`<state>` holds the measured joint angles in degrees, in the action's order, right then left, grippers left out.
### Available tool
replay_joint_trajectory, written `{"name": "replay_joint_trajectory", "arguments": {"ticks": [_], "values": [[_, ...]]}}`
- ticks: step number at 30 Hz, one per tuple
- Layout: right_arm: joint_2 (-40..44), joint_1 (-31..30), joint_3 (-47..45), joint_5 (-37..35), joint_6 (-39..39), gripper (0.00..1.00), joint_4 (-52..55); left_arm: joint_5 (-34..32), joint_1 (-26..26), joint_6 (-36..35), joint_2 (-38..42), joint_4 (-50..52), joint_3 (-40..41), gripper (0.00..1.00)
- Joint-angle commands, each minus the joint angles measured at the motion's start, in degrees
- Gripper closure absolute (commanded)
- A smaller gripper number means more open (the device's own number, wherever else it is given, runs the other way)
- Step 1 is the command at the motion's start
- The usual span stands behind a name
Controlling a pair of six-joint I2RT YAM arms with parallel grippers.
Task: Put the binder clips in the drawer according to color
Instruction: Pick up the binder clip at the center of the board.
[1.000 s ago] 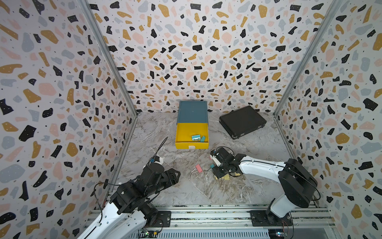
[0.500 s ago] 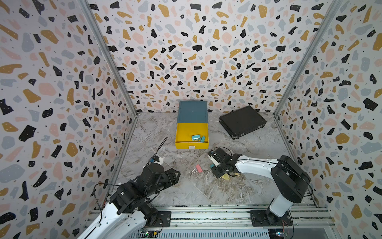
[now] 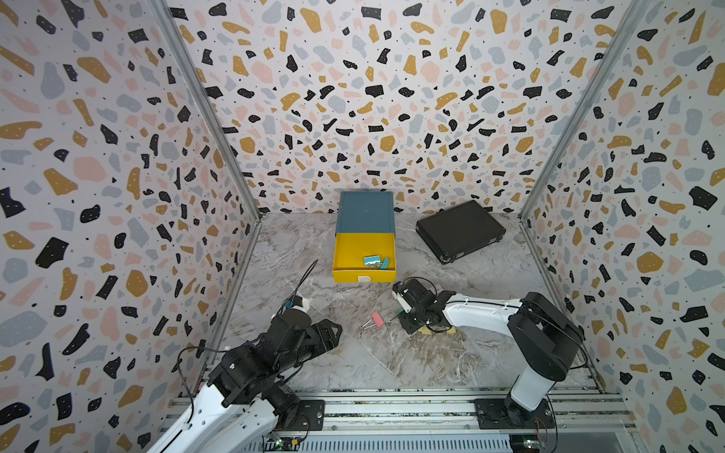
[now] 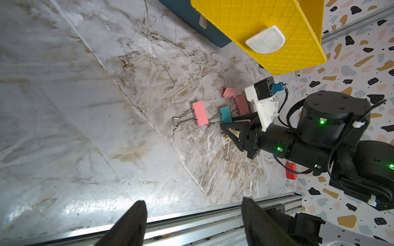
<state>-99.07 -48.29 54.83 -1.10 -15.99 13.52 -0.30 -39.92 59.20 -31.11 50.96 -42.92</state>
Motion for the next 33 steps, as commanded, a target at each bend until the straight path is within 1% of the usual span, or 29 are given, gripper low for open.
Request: {"name": "replay_joint_trajectory", "arguments": {"ticks": [1, 4, 8, 15, 19, 24, 28, 31, 33], "values": [[-0.7, -0.1, 0.2, -1.5, -1.2, 0.68, 1.6, -0.6, -0.2, -0.2, 0.3, -1.3, -1.5, 0.26], [-0.1, -0.1, -0.5, -2.2, -2.1, 0.72, 1.8, -0.6, -0.2, -0.2, 0.4, -1.3, -1.5, 0.26], [2.9, -0.1, -2.3, -2.5, -3.6, 0.74, 2.4, -0.6, -0.2, -0.2, 0.5, -1.0, -1.6, 0.26], [11.2, -0.1, -7.1, -2.5, -6.6, 0.76, 3.6, -0.4, -0.2, -0.2, 0.6, -1.5, -1.3, 0.26], [14.0, -0.1, -7.8, -2.6, -8.4, 0.76, 4.4, -0.3, -0.2, 0.0, 0.5, -2.0, -0.9, 0.26], [16.5, -0.1, -6.4, -3.4, -10.4, 0.77, 6.0, 0.1, -0.2, 0.1, 0.4, -2.4, -0.2, 0.26], [18.9, -0.1, -3.6, -6.7, -11.3, 0.79, 10.9, -0.1, -0.2, -0.1, 0.5, -2.0, -0.2, 0.26], [23.5, -0.1, -1.5, -7.9, -11.6, 0.80, 13.6, -0.3, -0.2, -0.2, 0.5, -1.7, -0.2, 0.26], [26.0, -0.1, 2.1, -8.0, -11.5, 0.80, 16.7, -0.4, -0.2, -0.2, 0.5, -1.7, 0.2, 0.26]]}}
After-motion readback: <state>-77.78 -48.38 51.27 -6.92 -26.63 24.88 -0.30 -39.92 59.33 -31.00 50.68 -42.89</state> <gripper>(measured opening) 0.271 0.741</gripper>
